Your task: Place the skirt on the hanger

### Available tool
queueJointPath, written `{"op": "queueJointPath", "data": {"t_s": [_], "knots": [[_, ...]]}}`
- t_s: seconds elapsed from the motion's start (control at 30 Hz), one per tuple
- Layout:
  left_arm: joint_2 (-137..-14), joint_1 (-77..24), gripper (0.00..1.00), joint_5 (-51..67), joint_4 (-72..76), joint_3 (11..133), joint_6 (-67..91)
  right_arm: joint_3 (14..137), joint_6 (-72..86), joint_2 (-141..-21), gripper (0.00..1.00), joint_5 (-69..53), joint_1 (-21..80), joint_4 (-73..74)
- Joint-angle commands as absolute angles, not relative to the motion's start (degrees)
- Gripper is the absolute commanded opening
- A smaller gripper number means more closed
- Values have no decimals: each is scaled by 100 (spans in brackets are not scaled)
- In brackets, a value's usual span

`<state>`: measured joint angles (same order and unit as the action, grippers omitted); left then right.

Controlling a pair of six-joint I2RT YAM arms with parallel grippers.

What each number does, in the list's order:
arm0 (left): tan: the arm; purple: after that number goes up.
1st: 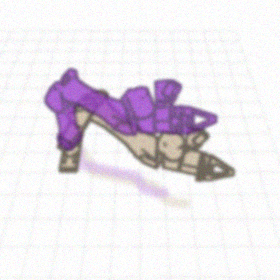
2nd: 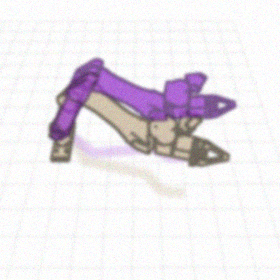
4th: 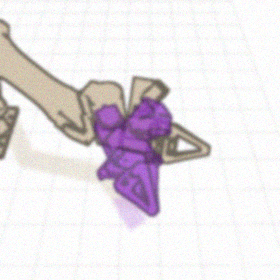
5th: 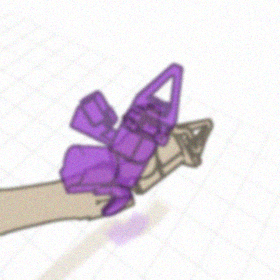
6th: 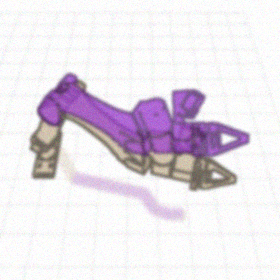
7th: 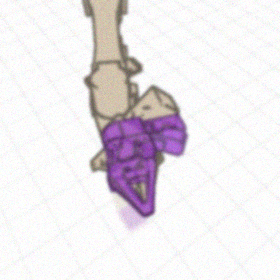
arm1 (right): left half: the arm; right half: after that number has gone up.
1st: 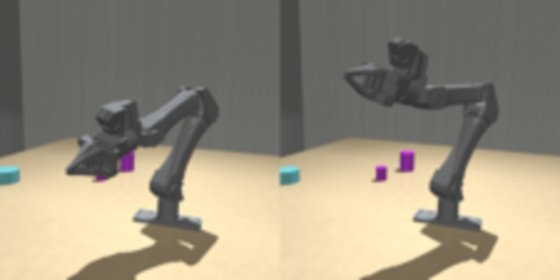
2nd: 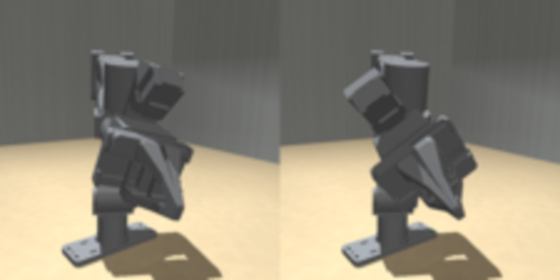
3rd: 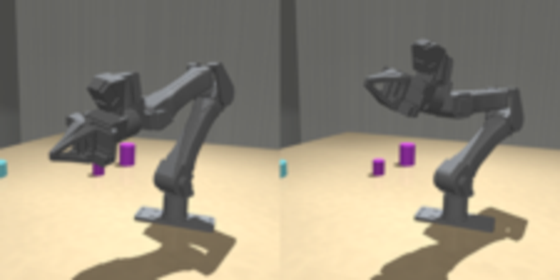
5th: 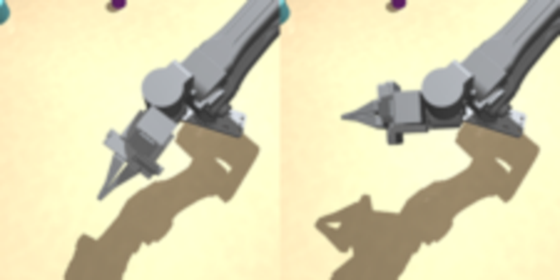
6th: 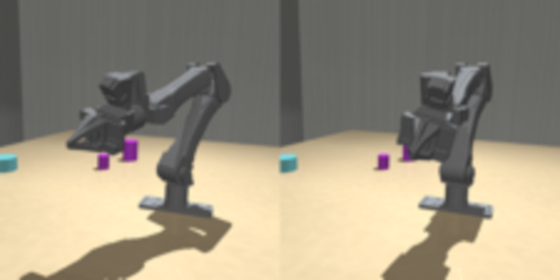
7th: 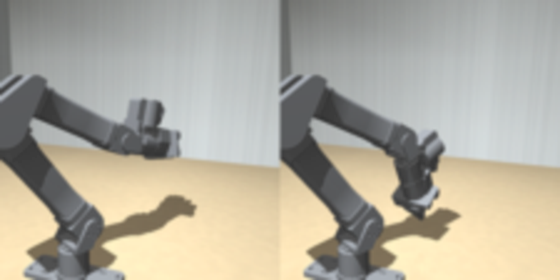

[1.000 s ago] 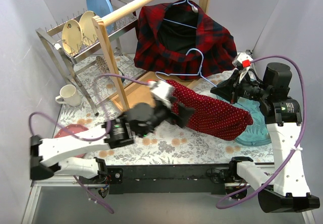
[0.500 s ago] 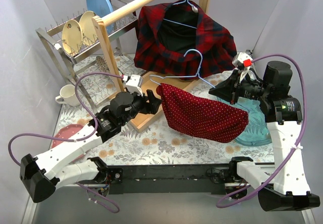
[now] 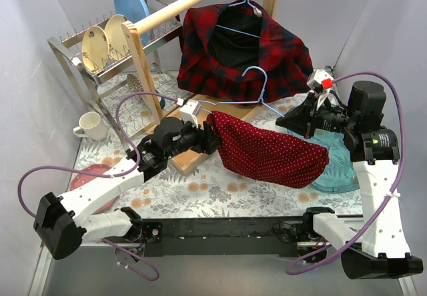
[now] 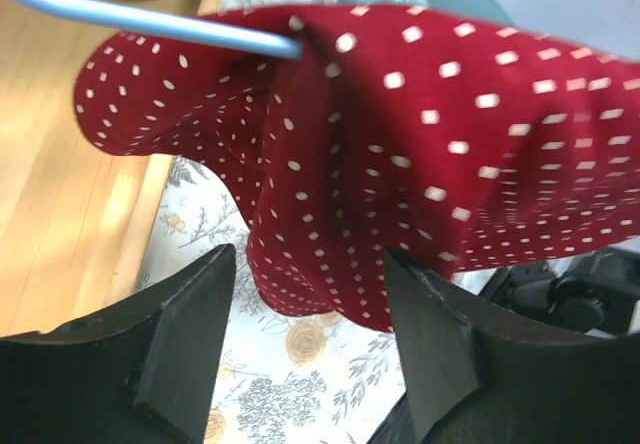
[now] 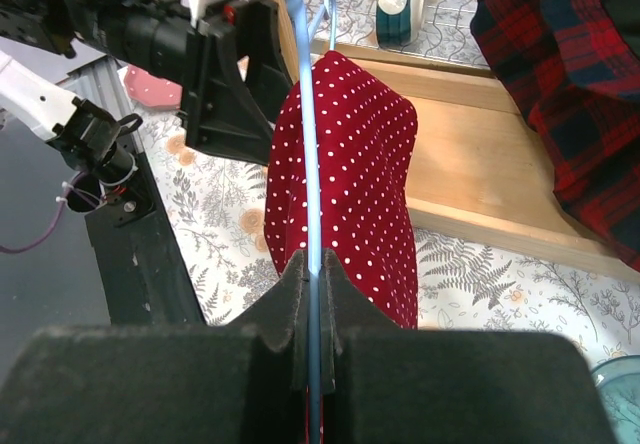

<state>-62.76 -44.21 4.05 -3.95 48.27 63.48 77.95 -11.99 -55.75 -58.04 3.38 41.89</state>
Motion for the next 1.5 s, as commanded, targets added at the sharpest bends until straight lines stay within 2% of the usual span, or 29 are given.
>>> {"op": "queueJointPath", "data": {"t_s": [0.0,0.13,0.17,0.2,0.3,0.57,0.97,1.03,1.1,1.17,1.2,1.3,1.33,1.37,1.4,1.43,1.47], "knots": [[-6416,-4395,57,650,-211,4983,6319,8016,-1134,-5511,1,-6073,316,3938],[-6513,-4395,43,598,-185,5115,6232,8007,-1134,-5511,1,-6073,325,3938],[-6513,-4386,24,641,-167,5133,6231,7998,-1134,-5502,1,-6065,316,3946],[-6513,-4386,14,659,-150,5142,6231,7989,-1142,-5511,1,-6047,325,3938],[-6373,-4386,0,677,-70,5212,6258,7928,-1204,-5484,1,-5942,325,3946],[-5335,-4298,0,-95,-307,5379,6205,7708,-1529,-5458,1,-5484,316,4017],[-5686,-3850,0,-291,-808,5089,6188,7875,-1556,-5405,1,-6117,325,4034],[-5704,-3788,8,-237,-826,5036,6222,7884,-1529,-5405,1,-6135,325,4008],[-5634,-3771,10,-237,-826,5036,6223,7858,-1503,-5414,1,-6144,316,3973],[-5581,-3762,6,-255,-844,5071,6214,7805,-1486,-5414,1,-6056,316,3911],[-5511,-3753,0,-264,-887,5080,6196,7796,-1485,-5397,1,-6012,325,3894],[-5441,-3736,0,-334,-1019,5098,6144,7778,-1494,-5379,1,-5889,316,3850],[-5449,-3735,5,-360,-1080,5115,6144,7770,-1494,-5388,1,-5897,316,3841],[-5458,-3727,19,-386,-1142,5141,6152,7787,-1485,-5388,1,-5924,325,3832],[-5493,-3718,37,-413,-1195,5159,6178,7805,-1485,-5396,1,-5941,316,3832],[-5493,-3718,63,-457,-1300,5185,6187,7831,-1485,-5405,1,-5941,316,3849],[-5476,-3718,69,-466,-1327,5212,6205,7883,-1485,-5414,1,-5933,316,3850]]}}
